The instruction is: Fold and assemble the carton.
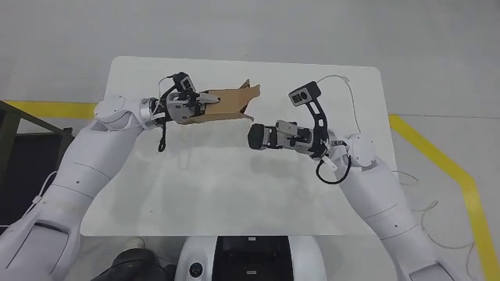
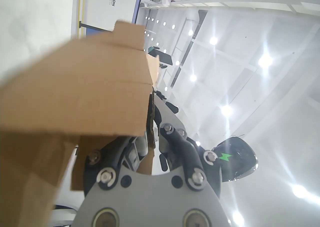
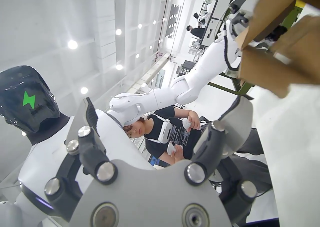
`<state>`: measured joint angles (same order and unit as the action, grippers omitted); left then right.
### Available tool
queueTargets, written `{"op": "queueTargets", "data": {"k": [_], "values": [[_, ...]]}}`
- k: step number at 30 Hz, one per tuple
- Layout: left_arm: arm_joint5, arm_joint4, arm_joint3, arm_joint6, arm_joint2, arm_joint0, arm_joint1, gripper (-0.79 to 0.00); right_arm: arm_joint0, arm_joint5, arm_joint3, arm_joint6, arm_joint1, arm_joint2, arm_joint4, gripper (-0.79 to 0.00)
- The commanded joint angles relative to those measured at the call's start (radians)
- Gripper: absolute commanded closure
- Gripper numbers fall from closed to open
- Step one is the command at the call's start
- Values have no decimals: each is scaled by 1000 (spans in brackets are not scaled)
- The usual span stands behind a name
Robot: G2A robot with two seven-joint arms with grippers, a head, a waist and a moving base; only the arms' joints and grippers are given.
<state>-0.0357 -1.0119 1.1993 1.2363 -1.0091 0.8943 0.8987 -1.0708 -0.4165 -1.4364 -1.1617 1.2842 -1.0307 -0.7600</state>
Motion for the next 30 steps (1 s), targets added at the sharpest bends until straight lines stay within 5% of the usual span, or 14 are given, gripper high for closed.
{"op": "queueTargets", "data": {"k": [1, 17, 30], "values": [[-1, 13, 4, -4, -1, 3, 2, 0, -3, -4, -5, -3, 0, -3, -5, -785], [-57, 54, 15, 191, -6, -2, 11, 0, 21, -22, 23, 23, 7, -7, 18, -785], [-63, 56, 6, 211, -12, -13, 25, 0, 18, -7, 12, 1, 12, 16, 15, -785]]}}
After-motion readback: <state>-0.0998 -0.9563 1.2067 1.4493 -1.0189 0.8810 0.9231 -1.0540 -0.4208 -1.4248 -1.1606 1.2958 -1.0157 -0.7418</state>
